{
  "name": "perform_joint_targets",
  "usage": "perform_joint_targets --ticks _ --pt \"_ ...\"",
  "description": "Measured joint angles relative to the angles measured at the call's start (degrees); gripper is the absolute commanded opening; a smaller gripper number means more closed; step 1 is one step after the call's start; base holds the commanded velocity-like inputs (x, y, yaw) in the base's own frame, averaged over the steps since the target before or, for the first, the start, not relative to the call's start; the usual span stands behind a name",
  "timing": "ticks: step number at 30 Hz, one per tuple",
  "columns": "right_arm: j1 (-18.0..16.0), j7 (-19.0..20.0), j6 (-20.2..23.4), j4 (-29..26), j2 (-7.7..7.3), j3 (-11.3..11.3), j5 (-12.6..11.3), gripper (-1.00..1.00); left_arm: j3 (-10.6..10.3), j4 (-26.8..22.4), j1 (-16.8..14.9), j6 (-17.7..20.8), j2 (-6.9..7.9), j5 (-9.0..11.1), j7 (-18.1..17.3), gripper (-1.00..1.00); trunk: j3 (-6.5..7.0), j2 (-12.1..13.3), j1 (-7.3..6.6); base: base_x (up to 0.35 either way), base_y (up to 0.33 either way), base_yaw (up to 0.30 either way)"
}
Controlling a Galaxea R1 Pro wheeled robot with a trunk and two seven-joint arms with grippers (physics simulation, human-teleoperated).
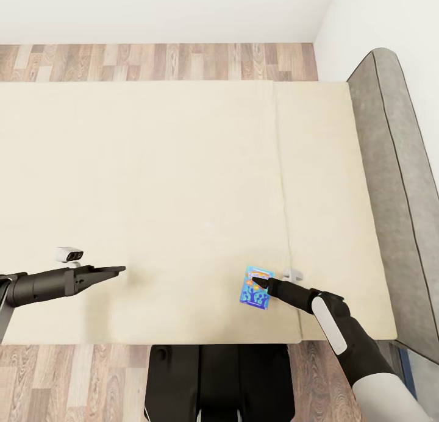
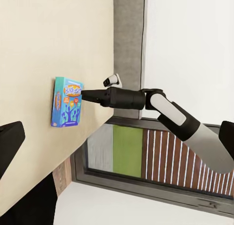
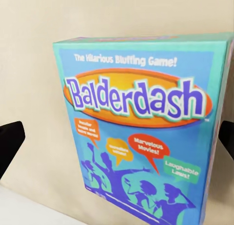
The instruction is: Put all the toys in the child's room - the three board games (two on the bed and one on the table), the two jigsaw puzzles on the table, and the tennis ball on the table - inside the toy box on the table in the child's room.
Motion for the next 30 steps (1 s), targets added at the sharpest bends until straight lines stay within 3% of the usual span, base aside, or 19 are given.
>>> perform_joint_targets --ticks 30 --pt "0.00 0.00 -0.01 0.01 0.00 0.00 -0.01 1.00 0.09 -0.01 0.01 0.00 0.00 0.00 0.00 1.00 0.00 0.00 0.00 0.000 0.070 0.000"
